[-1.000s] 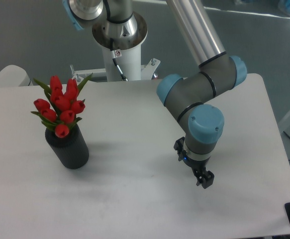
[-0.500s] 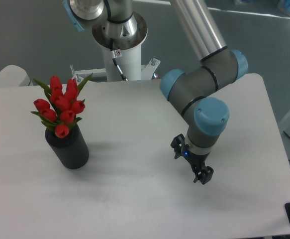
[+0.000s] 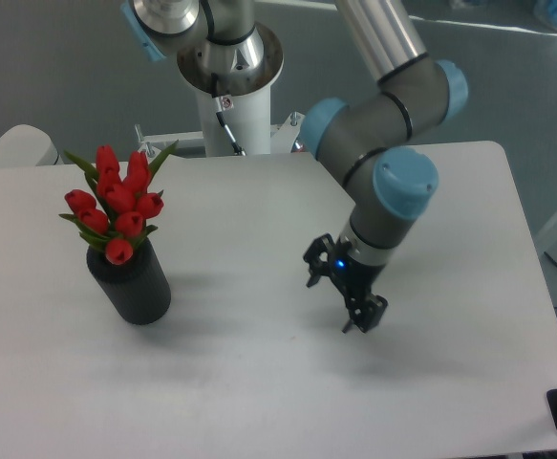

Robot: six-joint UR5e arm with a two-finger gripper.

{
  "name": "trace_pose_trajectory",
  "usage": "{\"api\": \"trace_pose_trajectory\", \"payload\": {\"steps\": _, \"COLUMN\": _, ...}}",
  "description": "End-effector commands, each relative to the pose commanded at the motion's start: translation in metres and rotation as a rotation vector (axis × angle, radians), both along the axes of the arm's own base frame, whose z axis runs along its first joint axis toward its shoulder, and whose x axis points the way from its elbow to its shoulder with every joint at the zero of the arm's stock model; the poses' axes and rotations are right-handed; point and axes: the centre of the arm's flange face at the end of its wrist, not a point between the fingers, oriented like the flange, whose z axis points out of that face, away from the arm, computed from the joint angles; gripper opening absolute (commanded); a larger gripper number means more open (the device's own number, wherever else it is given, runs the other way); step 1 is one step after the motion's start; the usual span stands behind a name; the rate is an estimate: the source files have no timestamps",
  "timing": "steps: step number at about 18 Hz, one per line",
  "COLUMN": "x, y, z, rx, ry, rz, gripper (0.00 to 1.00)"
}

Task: Pick up the flowers from the vase
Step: 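Move the open gripper toward the red tulips in the black vase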

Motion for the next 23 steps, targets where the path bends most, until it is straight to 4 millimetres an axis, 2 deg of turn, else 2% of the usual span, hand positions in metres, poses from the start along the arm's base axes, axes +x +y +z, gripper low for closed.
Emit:
{"api": "trace_pose_trajectory", "payload": {"steps": 2, "x": 0.009, "y": -0.013, "z": 0.006, "rx": 0.066, "ry": -0.034, "rz": 0.000, "gripper": 1.00}}
{"api": "trace_pose_trajectory", "payload": {"steps": 4, "x": 0.021, "y": -0.018, "z": 0.008, "rx": 0.111, "ry": -0.070, "rz": 0.008, "gripper": 1.00}}
{"api": "trace_pose_trajectory", "payload": {"steps": 10, "x": 0.053, "y": -0.019, "z": 0.007, "rx": 0.245, "ry": -0.199, "rz": 0.033, "gripper": 1.00}}
{"api": "trace_pose_trajectory", "payload": {"steps": 13, "x": 0.075, "y": -0.026, "z": 0.005, "rx": 0.298, "ry": -0.264, "rz": 0.048, "gripper": 1.00}}
{"api": "trace_pose_trajectory", "payload": {"steps": 17, "x": 0.092, "y": -0.033, "z": 0.003, "rx": 0.306, "ry": -0.287, "rz": 0.052, "gripper": 1.00}}
{"api": "trace_pose_trajectory", "payload": {"steps": 23, "x": 0.119, "y": -0.036, "z": 0.009, "rx": 0.440, "ry": -0.391, "rz": 0.072, "gripper": 1.00}}
